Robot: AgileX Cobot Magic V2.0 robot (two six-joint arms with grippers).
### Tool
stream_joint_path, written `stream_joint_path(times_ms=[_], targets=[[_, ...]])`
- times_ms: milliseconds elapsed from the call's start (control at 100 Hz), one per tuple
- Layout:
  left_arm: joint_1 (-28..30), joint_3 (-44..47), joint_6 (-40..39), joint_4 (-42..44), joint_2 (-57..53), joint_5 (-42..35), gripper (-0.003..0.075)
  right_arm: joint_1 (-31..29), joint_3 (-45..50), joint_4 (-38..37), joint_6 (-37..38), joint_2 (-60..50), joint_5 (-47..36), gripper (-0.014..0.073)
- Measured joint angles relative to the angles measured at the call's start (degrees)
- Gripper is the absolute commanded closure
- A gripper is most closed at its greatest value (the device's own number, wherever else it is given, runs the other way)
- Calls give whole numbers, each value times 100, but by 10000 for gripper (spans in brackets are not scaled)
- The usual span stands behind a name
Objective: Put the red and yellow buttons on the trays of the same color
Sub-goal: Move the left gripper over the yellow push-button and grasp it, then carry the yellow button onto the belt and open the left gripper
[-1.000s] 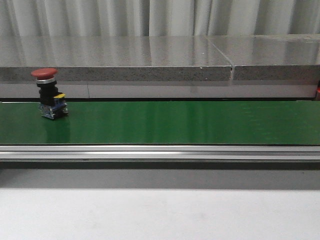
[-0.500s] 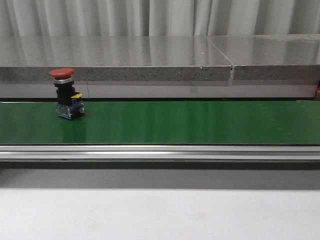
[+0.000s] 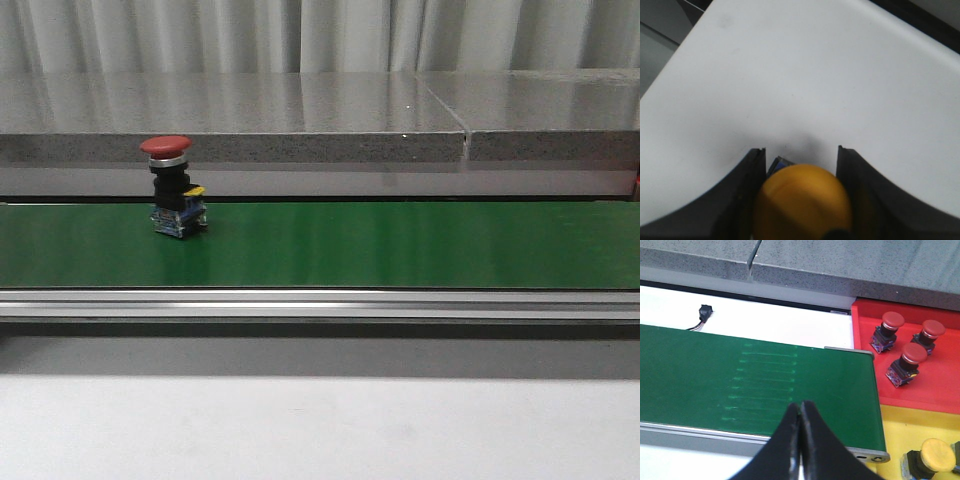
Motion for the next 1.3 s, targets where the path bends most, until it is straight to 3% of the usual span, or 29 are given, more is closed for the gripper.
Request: stream_joint_path(times_ms=[380, 770, 990, 1300], targets=[[-63, 169, 0, -166, -1554, 576, 739, 0, 0, 0, 0, 0, 0, 661], [-819, 2285, 0, -190, -3845, 510, 739, 0, 0, 0, 0, 0, 0, 661], [-1365, 3069, 0, -200, -4129, 418, 739, 0, 0, 0, 0, 0, 0, 661], [-1855, 3855, 0, -212, -4137, -404, 739, 0, 0, 0, 0, 0, 0, 661]])
